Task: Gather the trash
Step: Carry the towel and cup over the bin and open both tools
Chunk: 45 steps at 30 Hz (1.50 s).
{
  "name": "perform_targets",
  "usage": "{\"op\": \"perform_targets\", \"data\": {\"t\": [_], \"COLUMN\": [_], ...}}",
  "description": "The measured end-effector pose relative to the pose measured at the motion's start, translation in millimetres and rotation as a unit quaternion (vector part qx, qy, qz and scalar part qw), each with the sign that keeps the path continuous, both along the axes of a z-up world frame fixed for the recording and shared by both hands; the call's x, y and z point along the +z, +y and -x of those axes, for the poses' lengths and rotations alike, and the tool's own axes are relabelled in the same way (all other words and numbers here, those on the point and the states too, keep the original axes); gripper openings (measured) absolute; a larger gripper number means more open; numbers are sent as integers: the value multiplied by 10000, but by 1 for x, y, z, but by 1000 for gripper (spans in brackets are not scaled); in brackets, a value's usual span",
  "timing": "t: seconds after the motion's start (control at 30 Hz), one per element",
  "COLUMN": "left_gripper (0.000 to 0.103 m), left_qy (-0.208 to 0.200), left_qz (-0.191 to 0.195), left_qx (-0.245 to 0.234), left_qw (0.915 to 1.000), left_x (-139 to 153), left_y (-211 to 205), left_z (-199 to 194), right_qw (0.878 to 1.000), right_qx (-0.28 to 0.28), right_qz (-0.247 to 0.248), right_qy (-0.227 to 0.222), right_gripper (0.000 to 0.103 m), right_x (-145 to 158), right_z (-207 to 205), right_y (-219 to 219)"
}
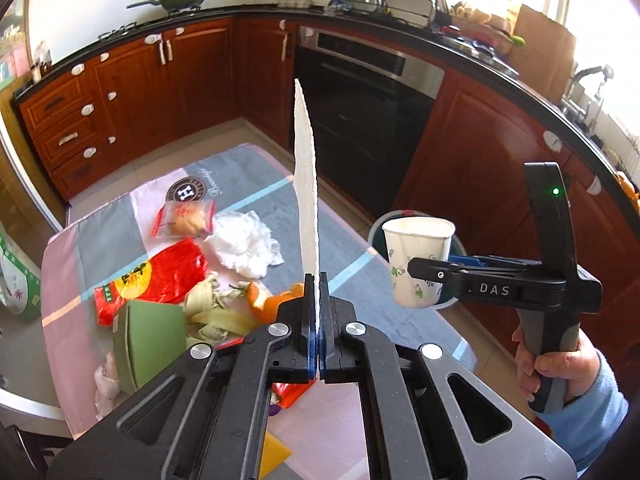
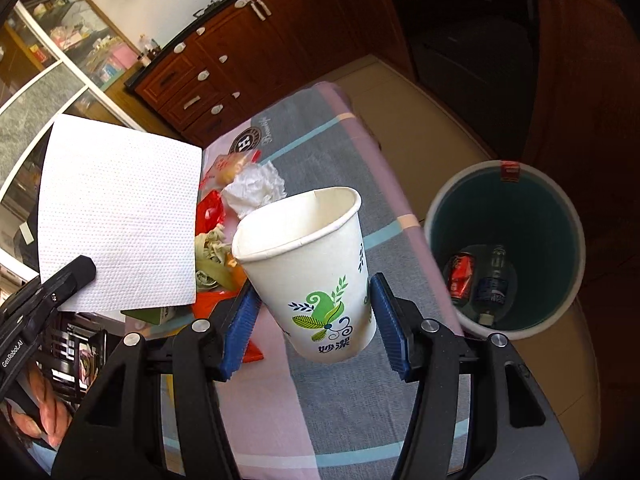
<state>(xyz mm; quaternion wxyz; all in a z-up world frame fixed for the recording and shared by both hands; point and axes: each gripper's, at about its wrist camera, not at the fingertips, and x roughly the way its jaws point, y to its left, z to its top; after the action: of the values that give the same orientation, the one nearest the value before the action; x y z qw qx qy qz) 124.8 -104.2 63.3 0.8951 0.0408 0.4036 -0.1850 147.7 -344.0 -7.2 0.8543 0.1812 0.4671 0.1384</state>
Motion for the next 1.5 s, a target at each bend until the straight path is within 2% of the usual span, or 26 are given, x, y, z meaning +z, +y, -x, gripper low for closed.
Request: {"op": "perform_targets", "data": {"t": [0.2, 0.53, 0.83, 1.03, 1.1, 1.13, 1.17, 1.23, 1.43, 1.47, 1.5], "left_gripper": [1, 1, 1, 3, 10, 26, 47, 63, 87, 90, 91], "left_qy": [184, 542, 1278, 1702, 1797, 1816, 1772, 1637, 1638, 1640, 1640], "left_qz": [-23, -148, -299, -513, -524, -525, -543, -566, -441, -430, -414], "left_qx": [-430, -1105, -1410, -1404, -1385, -1362, -1306, -1211, -1101, -1089, -1086], "left_qw": [9989, 9923, 9813, 9740, 9725, 9725, 9740, 9774, 9793, 9795, 9796], "left_x": [-12, -48, -115, -157, -164, -166, -166, -164, -161, -161, -160], "left_y": [-53, -144, -195, -206, -205, -204, -203, -199, -180, -177, -176], "left_z": [-17, -49, -87, -100, -102, -104, -104, -103, -100, -99, -97], "right_qw": [9979, 9896, 9832, 9813, 9808, 9807, 9806, 9806, 9805, 9800, 9795], "right_qx": [-636, -1393, -1676, -1688, -1684, -1677, -1670, -1650, -1587, -1587, -1580], "right_qz": [-59, -172, -172, -178, -182, -185, -186, -171, -132, -142, -178], "right_qy": [51, 301, 696, 905, 962, 990, 1011, 1043, 1153, 1188, 1235], "right_gripper": [54, 54, 54, 55, 55, 55, 55, 55, 58, 60, 67], "right_x": [-9, -37, -66, -86, -92, -94, -96, -99, -106, -108, -110], "right_z": [5, 6, -12, -20, -27, -30, -31, -34, -40, -41, -43], "right_y": [-65, -144, -171, -177, -175, -175, -174, -173, -168, -167, -166]}}
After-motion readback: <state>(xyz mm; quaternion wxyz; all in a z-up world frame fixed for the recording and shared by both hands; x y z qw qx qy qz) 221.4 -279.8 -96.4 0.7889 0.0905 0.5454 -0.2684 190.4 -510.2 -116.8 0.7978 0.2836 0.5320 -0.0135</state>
